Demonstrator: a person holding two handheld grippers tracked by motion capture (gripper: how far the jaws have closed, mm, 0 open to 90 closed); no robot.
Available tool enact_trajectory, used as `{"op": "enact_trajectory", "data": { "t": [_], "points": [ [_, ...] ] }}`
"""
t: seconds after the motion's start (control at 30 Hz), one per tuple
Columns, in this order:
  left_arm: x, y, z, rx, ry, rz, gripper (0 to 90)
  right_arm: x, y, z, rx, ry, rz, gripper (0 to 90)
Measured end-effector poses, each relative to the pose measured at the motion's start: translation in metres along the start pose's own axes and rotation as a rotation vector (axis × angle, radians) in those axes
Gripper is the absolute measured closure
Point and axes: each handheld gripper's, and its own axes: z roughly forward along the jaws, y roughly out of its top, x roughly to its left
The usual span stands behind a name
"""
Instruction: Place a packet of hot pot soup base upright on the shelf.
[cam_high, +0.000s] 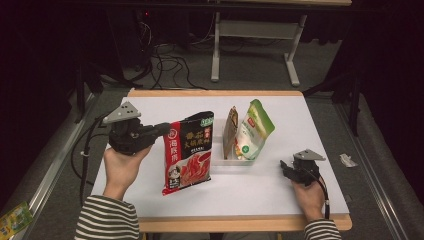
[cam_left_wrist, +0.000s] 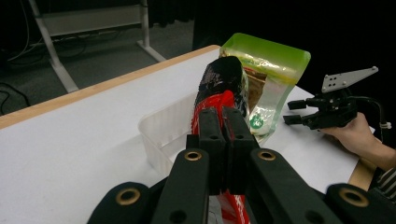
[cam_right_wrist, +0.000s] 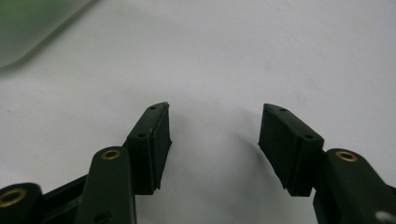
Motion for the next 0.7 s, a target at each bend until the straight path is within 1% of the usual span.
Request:
{"op": "enact_trajectory", "data": {
  "t": [0.3, 0.47, 0.7],
  "points": [
    [0.002, 0.011, 0.003, -0.021, -0.009, 0.001, 88.6, -0.002, 0.0, 0.001, -0.003, 0.007, -0.004, 43.8],
    [0.003, 0.016, 0.005, -0.026, -0.008, 0.005, 88.7, -0.002, 0.0, 0.001, -0.002, 0.01, 0.007, 43.8],
    [0.005, 0.023, 0.01, -0.034, -0.011, -0.003, 88.6, -0.003, 0.0, 0.001, 0.0, 0.011, 0.008, 43.8]
  ]
}}
